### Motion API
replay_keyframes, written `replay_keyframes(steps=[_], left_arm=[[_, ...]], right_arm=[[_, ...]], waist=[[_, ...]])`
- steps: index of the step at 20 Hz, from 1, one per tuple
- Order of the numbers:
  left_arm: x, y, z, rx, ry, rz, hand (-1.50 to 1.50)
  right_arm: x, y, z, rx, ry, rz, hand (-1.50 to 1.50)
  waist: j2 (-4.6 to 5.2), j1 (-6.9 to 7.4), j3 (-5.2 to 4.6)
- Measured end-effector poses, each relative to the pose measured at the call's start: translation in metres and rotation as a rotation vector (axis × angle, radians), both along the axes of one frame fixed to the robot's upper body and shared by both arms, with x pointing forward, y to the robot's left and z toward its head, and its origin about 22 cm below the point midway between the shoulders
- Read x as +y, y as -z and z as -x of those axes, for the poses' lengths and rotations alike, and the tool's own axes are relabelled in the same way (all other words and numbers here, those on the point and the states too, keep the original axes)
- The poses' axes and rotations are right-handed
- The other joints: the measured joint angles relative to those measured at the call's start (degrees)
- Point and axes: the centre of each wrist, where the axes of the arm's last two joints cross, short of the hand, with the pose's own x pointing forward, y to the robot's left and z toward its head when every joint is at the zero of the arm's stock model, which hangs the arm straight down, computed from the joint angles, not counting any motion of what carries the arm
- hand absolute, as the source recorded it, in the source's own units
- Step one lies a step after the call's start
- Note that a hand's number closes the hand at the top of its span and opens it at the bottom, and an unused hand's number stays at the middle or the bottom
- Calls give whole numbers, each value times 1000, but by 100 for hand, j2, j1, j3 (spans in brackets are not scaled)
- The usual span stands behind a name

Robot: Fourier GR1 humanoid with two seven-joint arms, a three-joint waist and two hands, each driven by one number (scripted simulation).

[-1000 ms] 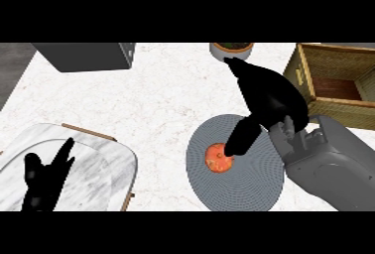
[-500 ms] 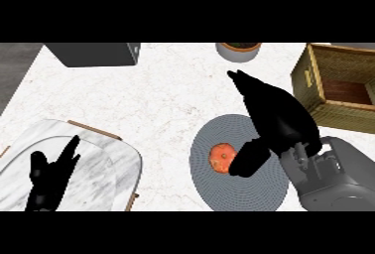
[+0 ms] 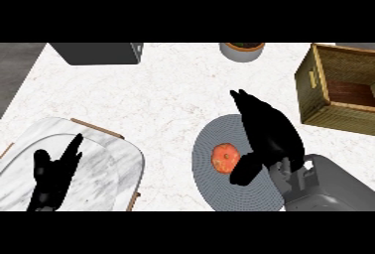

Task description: Pick the squash from the placemat and place it in the basket

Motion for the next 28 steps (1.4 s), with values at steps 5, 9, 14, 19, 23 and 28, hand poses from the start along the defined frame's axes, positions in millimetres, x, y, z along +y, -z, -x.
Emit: replay_keyframes(steps=[5,9,14,19,23,28], left_arm=[[-2,-1,-1,9,5,5,0],[-3,-2,-1,8,-2,6,0],[-2,-2,2,3,11,15,0],[-4,-5,0,19,7,8,0],[-5,-3,2,7,10,9,0],[-5,-2,2,6,17,7,0]], right_arm=[[1,23,0,35,24,13,-150],[2,44,6,46,42,20,-150],[1,58,9,40,64,28,-150],[4,78,11,46,91,46,-150],[10,89,7,42,110,44,-150],[15,102,1,52,127,52,-150]], waist=[[8,28,6],[12,37,3],[16,56,-1],[24,64,-4],[20,77,9],[16,91,24]])
